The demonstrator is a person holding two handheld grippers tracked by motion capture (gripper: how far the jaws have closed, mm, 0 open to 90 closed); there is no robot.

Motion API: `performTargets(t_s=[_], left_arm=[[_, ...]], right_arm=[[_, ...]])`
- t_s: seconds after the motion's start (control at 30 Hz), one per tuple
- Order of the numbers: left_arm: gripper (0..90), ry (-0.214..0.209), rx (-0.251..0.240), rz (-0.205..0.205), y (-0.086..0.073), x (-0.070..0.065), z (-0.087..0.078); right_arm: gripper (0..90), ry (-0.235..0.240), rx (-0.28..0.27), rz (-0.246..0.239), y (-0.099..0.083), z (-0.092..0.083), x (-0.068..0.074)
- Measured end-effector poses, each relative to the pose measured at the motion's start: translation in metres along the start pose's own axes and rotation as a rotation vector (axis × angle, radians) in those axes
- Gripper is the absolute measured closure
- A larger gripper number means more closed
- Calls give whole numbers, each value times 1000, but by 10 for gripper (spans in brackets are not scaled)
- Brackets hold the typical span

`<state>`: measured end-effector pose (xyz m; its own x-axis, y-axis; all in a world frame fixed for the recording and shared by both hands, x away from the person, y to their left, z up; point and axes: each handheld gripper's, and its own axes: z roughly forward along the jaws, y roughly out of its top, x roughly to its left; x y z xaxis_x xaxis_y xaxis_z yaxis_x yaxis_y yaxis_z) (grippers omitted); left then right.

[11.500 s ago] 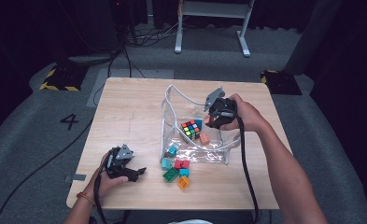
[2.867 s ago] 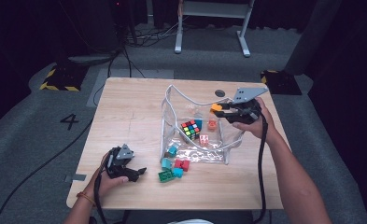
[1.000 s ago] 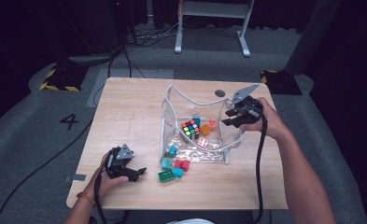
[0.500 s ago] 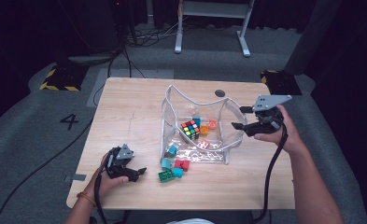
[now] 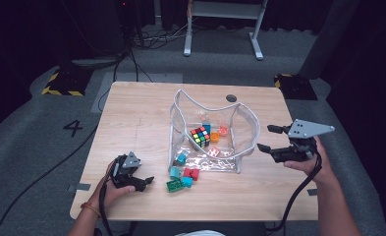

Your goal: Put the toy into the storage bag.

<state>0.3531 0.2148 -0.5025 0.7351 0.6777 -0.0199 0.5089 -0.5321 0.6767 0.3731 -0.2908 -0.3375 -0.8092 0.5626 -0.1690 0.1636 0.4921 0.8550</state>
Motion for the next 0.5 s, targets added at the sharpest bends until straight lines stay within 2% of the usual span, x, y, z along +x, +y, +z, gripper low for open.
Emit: performTargets(t_s=[0.07, 0.13, 0.3, 0.47, 0.5], left_arm=[[129, 0, 0, 0, 0, 0, 0], [128, 0, 0, 0, 0, 0, 0], [129, 0, 0, 1, 0, 0, 0], [129, 0, 1, 2, 0, 0, 0], [128, 0, 0, 1, 0, 0, 0]], right_arm=[[271, 5, -3, 12, -8, -1, 4], [272, 4, 11, 3, -17, 0, 8], [271, 8, 46, 1, -41, 9, 17], [273, 45, 73, -17, -59, 23, 27], [275, 60, 85, -5, -64, 26, 30]])
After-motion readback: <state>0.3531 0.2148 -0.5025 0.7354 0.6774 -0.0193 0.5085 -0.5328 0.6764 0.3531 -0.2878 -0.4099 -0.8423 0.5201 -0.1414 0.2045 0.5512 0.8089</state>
